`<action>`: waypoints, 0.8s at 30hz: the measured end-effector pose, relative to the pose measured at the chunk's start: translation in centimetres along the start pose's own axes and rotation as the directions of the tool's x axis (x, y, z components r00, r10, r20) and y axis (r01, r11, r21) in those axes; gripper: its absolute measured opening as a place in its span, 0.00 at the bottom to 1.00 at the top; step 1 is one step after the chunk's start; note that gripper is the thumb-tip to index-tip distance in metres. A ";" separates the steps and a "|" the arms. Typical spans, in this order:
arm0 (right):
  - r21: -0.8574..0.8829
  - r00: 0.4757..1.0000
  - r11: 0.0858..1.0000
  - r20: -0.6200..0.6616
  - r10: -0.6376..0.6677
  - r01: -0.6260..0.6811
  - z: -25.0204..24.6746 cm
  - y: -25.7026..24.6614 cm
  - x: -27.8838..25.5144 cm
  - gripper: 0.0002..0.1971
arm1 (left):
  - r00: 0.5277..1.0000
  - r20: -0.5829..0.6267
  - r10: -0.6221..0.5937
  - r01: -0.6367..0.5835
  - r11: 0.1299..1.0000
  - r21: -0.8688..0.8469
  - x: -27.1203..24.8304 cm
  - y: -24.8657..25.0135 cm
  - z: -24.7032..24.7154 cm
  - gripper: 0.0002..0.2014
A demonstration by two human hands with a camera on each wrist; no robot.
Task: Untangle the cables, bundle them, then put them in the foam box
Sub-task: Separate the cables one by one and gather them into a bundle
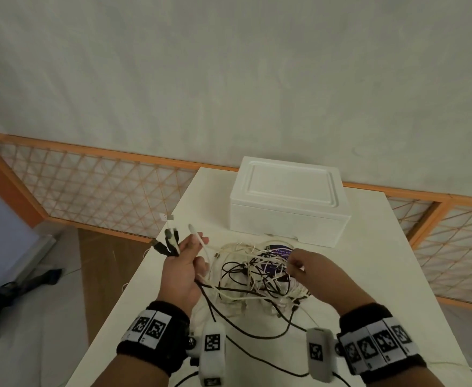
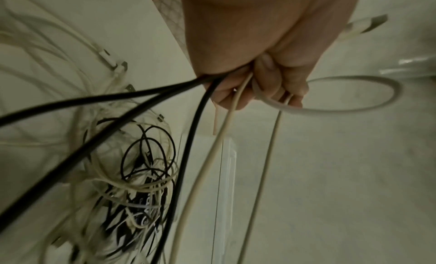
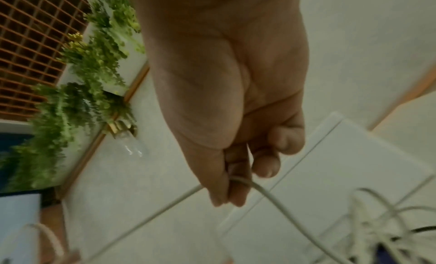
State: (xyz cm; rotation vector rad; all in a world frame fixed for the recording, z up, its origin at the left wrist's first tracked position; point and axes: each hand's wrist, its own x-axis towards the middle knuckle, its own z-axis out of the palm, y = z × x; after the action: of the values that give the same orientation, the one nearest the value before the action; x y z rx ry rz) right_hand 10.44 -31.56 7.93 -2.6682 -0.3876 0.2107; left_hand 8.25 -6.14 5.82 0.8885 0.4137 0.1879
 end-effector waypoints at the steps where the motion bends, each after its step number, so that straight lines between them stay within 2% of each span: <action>1: 0.006 0.999 0.999 -0.013 0.032 -0.032 0.0 0.4 -0.2 0.05 | 1.000 0.024 -0.007 0.007 1.000 0.003 -0.1 0.1 -0.1 0.07; 3: 0.046 0.997 0.997 -0.051 0.063 -0.060 0.3 0.5 -0.3 0.07 | 0.993 0.114 -0.039 0.034 0.998 0.047 -0.5 -0.1 0.0 0.07; 5: 0.233 0.990 0.971 -0.118 0.073 -0.043 0.2 -0.4 -0.2 0.10 | 0.965 0.238 -0.114 0.081 0.986 0.145 -1.3 -1.0 0.6 0.12; 7: 0.427 0.982 0.904 -0.176 0.071 0.011 -0.4 -1.9 -0.2 0.08 | 0.931 0.311 -0.193 0.097 0.950 0.298 -2.0 -2.3 1.4 0.13; 9: 0.541 0.975 0.835 -0.222 0.030 0.098 -1.2 -3.4 -0.3 0.05 | 0.917 0.326 -0.229 0.075 0.902 0.425 -2.2 -3.9 2.1 0.09; 11: 0.639 0.968 0.750 -0.251 -0.005 0.169 -1.6 -4.5 -0.3 0.04 | 0.905 0.367 -0.218 0.018 0.878 0.478 -2.8 -5.0 3.0 0.07; 13: 0.696 0.963 0.692 -0.270 0.001 0.194 -1.6 -5.1 -0.2 0.02 | 0.896 0.388 -0.215 -0.007 0.867 0.498 -3.1 -5.5 3.7 0.16; 14: 0.718 0.960 0.668 -0.278 0.017 0.196 -1.4 -5.2 -0.2 0.02 | 0.897 0.397 -0.192 -0.030 0.872 0.489 -3.3 -5.6 3.9 0.16; 17: 0.818 0.965 0.541 -0.257 0.044 0.194 -0.3 -4.7 -0.3 0.05 | 0.933 0.350 -0.083 -0.092 0.885 0.456 -3.0 -5.6 3.6 0.11; 18: 0.816 0.976 0.556 -0.213 0.036 0.158 0.2 -4.3 -0.3 0.08 | 0.947 0.314 -0.071 -0.081 0.891 0.448 -2.7 -5.3 3.4 0.12; 19: 0.749 0.989 0.656 -0.145 0.020 0.096 1.0 -3.5 -0.3 0.11 | 0.955 0.285 -0.086 -0.042 0.908 0.418 -2.4 -4.9 3.2 0.11; 21: 0.399 0.999 0.917 0.047 -0.026 0.005 2.7 -1.9 -0.4 0.14 | 0.956 0.268 -0.118 0.046 0.964 0.261 -2.0 -3.8 3.2 0.10; 22: 0.223 0.994 0.975 0.107 -0.033 0.009 3.6 -1.3 -0.5 0.12 | 0.956 0.268 -0.119 0.078 0.984 0.159 -1.7 -3.3 3.2 0.09; 23: 0.129 0.993 0.992 0.113 -0.025 0.011 4.2 -1.1 -0.5 0.07 | 0.956 0.268 -0.118 0.099 0.992 0.083 -1.5 -2.8 3.2 0.09; 24: 0.112 0.996 0.994 0.084 -0.008 -0.001 4.6 -1.1 -0.6 0.06 | 0.956 0.272 -0.112 0.099 0.993 0.064 -1.2 -2.8 3.0 0.08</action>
State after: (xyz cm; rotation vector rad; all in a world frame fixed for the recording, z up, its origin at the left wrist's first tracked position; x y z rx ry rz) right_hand 8.71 -29.01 4.37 -2.5537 -0.3951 0.3352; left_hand 8.43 -10.40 5.60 0.9239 0.2058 -0.0454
